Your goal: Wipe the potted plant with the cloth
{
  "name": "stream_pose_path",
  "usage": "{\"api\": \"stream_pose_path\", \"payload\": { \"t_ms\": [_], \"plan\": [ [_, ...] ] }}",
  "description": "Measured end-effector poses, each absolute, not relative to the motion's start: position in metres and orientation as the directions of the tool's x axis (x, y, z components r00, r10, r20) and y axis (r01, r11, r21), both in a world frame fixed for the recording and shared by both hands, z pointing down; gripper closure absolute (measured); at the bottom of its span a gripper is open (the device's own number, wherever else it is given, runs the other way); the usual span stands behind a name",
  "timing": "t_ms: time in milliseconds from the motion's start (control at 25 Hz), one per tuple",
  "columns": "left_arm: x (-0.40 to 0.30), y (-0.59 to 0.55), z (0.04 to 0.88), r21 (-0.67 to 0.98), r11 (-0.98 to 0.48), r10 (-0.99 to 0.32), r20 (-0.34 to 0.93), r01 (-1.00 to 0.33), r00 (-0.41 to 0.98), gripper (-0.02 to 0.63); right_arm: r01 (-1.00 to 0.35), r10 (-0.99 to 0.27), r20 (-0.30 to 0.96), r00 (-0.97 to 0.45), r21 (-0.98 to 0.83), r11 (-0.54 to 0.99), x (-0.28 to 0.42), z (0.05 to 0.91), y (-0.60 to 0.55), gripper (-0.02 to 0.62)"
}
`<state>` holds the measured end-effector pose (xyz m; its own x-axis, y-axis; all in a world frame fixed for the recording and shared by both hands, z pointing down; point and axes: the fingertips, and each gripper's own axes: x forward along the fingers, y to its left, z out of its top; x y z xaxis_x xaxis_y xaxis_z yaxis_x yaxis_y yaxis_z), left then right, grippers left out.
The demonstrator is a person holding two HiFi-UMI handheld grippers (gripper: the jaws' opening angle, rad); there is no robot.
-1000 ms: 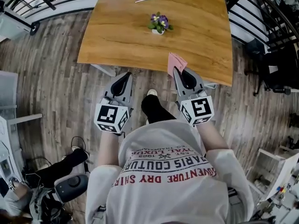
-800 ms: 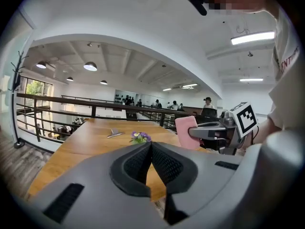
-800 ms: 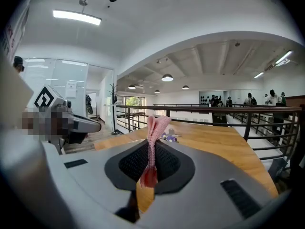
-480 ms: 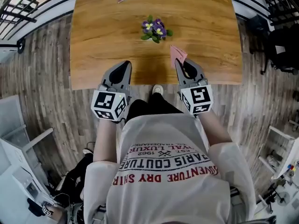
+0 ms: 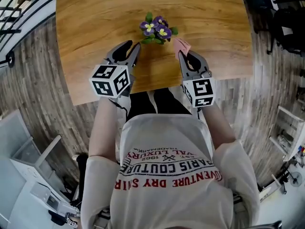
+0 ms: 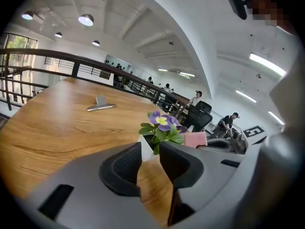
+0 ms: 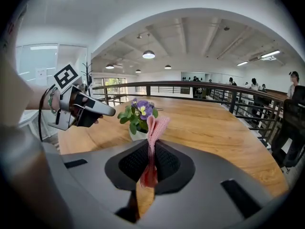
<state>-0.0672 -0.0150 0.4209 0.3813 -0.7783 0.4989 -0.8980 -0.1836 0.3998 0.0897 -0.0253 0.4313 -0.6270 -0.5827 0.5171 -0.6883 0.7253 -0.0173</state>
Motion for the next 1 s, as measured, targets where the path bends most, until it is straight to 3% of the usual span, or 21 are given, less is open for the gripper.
{"api": "stream_pose_path", "payload": {
  "t_ms": [320, 680, 1000],
  "plan": [
    [-0.063, -0.057, 0.450, 0.579, -0.098, -0.722, 0.519, -0.809, 0.458, 0.485, -0.714, -0.583, 0.542, -0.605, -0.045, 0.698, 0.084, 0.456, -0.038, 0.552],
    [-0.049, -0.060, 0.466, 0.567, -0.122, -0.659, 0.567, -0.815, 0.494, 0.468, -0.703, -0.571, 0.543, -0.616, -0.053, 0.709, 0.079, 0.459, -0.044, 0.552],
    [-0.040, -0.060, 0.465, 0.562, -0.141, -0.626, 0.587, -0.815, 0.513, 0.549, -0.709, -0.571, 0.557, -0.603, -0.046, 0.704, 0.080, 0.471, -0.055, 0.552]
  ]
}}
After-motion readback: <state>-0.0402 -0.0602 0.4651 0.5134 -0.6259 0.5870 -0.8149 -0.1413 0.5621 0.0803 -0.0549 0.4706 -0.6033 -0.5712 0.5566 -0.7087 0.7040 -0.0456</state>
